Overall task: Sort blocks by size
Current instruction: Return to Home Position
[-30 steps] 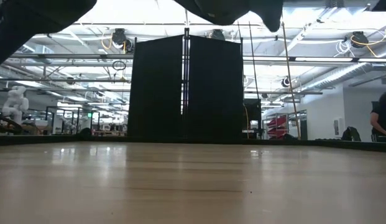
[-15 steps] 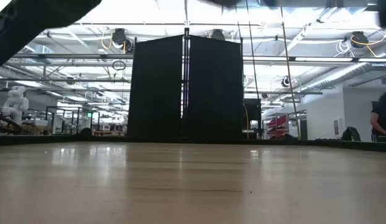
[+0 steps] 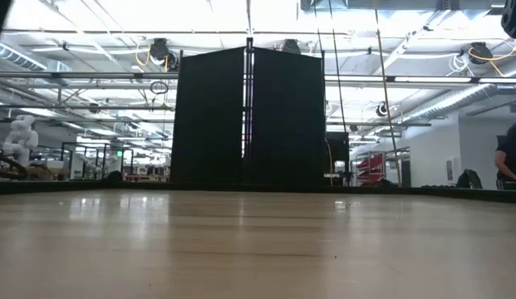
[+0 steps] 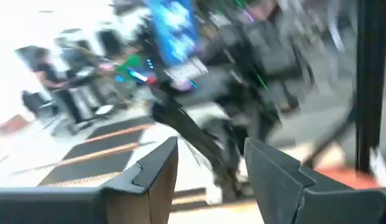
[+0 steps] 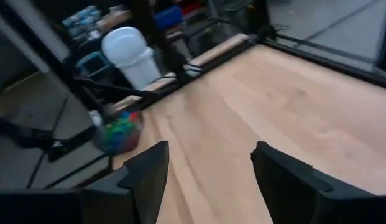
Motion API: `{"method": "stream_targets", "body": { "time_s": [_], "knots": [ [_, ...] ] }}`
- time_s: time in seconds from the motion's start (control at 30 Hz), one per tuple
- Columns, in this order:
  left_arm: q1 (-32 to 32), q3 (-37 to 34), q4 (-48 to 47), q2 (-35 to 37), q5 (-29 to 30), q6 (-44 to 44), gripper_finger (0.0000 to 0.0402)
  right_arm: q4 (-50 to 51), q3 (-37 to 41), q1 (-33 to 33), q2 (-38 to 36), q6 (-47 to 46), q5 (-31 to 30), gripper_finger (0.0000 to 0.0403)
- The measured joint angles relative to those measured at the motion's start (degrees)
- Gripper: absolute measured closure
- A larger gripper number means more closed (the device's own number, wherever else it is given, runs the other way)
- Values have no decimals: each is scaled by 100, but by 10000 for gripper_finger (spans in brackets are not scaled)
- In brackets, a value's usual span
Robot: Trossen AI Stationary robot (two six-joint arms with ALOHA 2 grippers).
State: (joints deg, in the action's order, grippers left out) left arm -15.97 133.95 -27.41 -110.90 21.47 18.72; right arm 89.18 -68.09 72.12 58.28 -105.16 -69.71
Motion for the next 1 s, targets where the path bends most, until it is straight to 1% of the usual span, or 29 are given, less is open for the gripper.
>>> {"method": "stream_targets", "body": {
  "time_s": [0.03, 0.07, 0.1, 0.17, 0.2, 0.3, 0.37, 0.43, 0.5, 0.6, 0.67, 0.7, 0.77, 0.8, 0.83, 0.87, 0.93, 1.0],
  "knots": [
    [-65, 0, -164, 399, 223, -232, 217, -118, -198, 0, -33, 324, 13, 179],
    [-143, 21, -357, 777, 412, -436, 217, -333, -418, 0, -47, 957, -3, 179],
    [-216, 56, -500, 1133, 518, -493, 217, -581, -638, -1, -45, 1849, 12, 179],
    [-324, 68, -1052, 1776, 574, -664, 217, -1134, -1065, -8, -26, 3953, 244, 179],
    [-371, 67, -1243, 2064, 601, -790, 217, -1360, -1316, -21, -53, 4793, 348, 179],
    [-480, 28, -1995, 2820, 640, -1181, 217, -1622, -2013, -39, -439, 6257, 672, 179],
    [-588, 9, -2484, 3240, 609, -1328, 217, -1862, -2253, -35, -867, 7137, 924, 179],
    [-708, 27, -2788, 3683, 668, -1527, 217, -2358, -2278, -35, -1392, 8012, 1258, 179],
    [-862, 54, -3264, 4039, 771, -1776, 217, -2985, -2095, -35, -1991, 8860, 1758, 179],
    [-997, -190, -3906, 4379, 916, -2323, 217, -4348, -1301, -37, -2863, 10190, 2357, 179],
    [-1050, -647, -4117, 4515, 1114, -2580, 217, -5127, -517, -39, -3387, 10873, 2798, 179],
    [-1081, -959, -4025, 4623, 1196, -2652, 217, -5362, -102, -52, -3655, 10993, 2966, 179],
    [-1174, -1786, -3728, 4935, 1237, -2756, 217, -5754, 656, -50, -4232, 10773, 2949, 179],
    [-1218, -2265, -3543, 5178, 1288, -2830, 217, -5930, 1014, -46, -4516, 10624, 2789, 179],
    [-1271, -2791, -3225, 5443, 1349, -2903, 217, -6220, 1364, -25, -4751, 10581, 2613, 179],
    [-1322, -3332, -2918, 5717, 1417, -3005, 217, -6589, 1719, 4, -4936, 10641, 2577, 179],
    [-1426, -4586, -2098, 6314, 1620, -3152, 217, -7179, 2374, 6, -5232, 10915, 2824, 179],
    [-1541, -5920, -997, 6902, 1651, -3187, 217, -7584, 2823, -27, -5526, 10959, 3247, 179]
  ]
}}
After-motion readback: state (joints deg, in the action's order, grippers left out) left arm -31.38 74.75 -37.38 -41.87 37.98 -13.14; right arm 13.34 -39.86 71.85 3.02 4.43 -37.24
